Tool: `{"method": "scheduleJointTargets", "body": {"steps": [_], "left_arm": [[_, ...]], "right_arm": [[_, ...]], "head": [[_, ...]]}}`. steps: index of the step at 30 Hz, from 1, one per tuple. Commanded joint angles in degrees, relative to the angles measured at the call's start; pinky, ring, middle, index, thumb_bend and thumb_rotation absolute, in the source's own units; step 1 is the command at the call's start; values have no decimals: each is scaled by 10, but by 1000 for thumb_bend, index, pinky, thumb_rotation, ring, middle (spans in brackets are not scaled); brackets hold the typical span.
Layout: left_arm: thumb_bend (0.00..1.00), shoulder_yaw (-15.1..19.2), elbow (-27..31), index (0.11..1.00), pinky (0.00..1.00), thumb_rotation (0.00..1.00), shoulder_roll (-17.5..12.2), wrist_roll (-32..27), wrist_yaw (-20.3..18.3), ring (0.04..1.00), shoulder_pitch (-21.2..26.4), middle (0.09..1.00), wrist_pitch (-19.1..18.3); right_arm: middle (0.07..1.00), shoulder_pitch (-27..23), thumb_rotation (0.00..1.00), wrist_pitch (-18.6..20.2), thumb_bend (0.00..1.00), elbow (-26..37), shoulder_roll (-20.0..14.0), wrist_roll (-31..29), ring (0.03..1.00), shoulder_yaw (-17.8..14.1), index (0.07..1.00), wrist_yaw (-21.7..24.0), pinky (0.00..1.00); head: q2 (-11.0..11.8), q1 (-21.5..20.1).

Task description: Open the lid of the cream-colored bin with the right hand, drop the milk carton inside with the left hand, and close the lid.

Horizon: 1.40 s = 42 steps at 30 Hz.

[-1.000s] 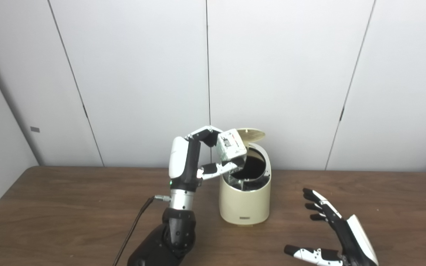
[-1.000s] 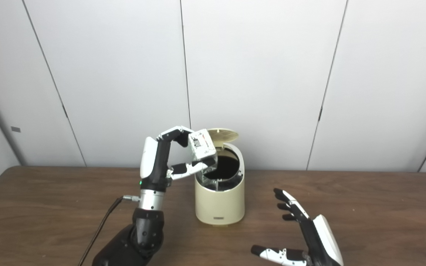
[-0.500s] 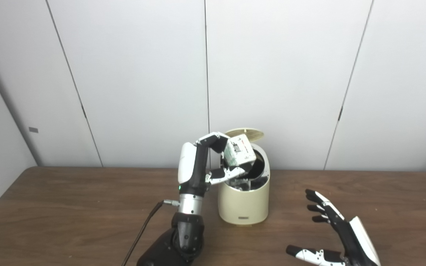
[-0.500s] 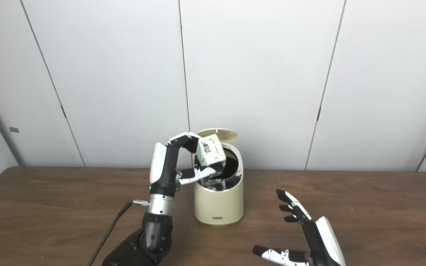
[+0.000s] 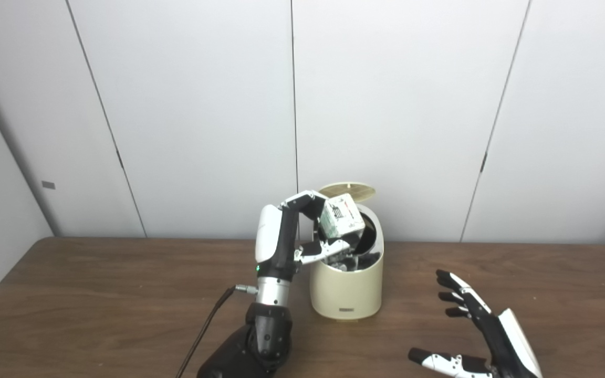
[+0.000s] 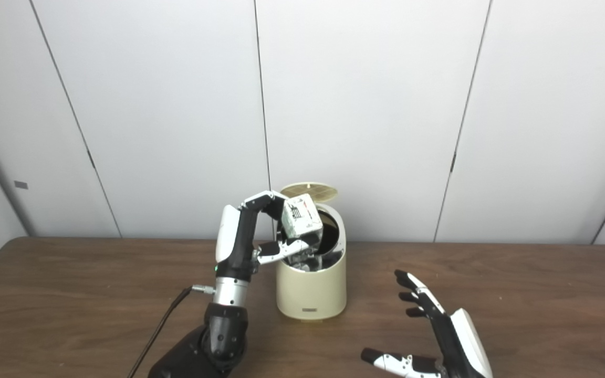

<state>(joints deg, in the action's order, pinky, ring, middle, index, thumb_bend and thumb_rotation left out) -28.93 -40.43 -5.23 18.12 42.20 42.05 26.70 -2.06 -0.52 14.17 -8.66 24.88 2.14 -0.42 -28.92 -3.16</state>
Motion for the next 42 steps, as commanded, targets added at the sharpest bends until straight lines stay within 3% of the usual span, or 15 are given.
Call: {"method": "scheduleJointTargets", "body": {"steps": [1, 2, 3, 4, 6, 10, 30, 40, 42], "left_arm": [[523, 2, -11, 488, 541, 0, 3, 22, -22, 578, 18, 502, 2], [521, 6, -16, 493, 568, 34, 3, 33, -24, 606, 19, 571, 2], [703, 11, -19, 617, 608, 134, 4, 43, -27, 651, 19, 645, 2], [769, 18, -22, 673, 633, 185, 5, 52, -30, 678, 19, 684, 2], [824, 30, -23, 750, 664, 248, 8, 66, -35, 725, 18, 746, 1], [839, 48, -14, 800, 671, 258, 8, 79, -47, 747, 13, 782, 2], [845, 72, 50, 756, 619, 164, 1, 69, -70, 716, -12, 756, 2], [719, 84, 135, 651, 433, 169, -18, 55, -58, 545, -48, 627, 2], [692, 85, 156, 623, 419, 128, -25, 45, -55, 526, -54, 605, 2]], "right_arm": [[873, -10, 355, -13, 717, 24, -4, -5, 811, -3, 882, -6, 711], [873, -11, 355, -15, 718, 23, -4, -6, 811, -4, 882, -6, 712], [873, -11, 352, -16, 719, 22, -3, -7, 811, -4, 881, -7, 710], [872, -11, 345, -15, 719, 21, -3, -8, 810, -4, 881, -7, 710], [873, -12, 340, -15, 717, 21, -3, -8, 810, -3, 880, -7, 712], [870, -15, 324, -22, 719, 14, -4, -9, 805, -3, 874, -9, 713], [867, -21, 261, -21, 707, 12, -4, -6, 802, 0, 870, -8, 719], [866, -22, 288, -27, 703, 4, -7, -5, 802, 1, 869, -10, 707], [865, -21, 288, -25, 701, 5, -7, -6, 802, 1, 872, -9, 711]], "head": [[-1, 0], [-1, 1], [-1, 1], [-1, 2], [-1, 3], [-1, 4], [2, 14], [6, 20], [6, 21]]}}
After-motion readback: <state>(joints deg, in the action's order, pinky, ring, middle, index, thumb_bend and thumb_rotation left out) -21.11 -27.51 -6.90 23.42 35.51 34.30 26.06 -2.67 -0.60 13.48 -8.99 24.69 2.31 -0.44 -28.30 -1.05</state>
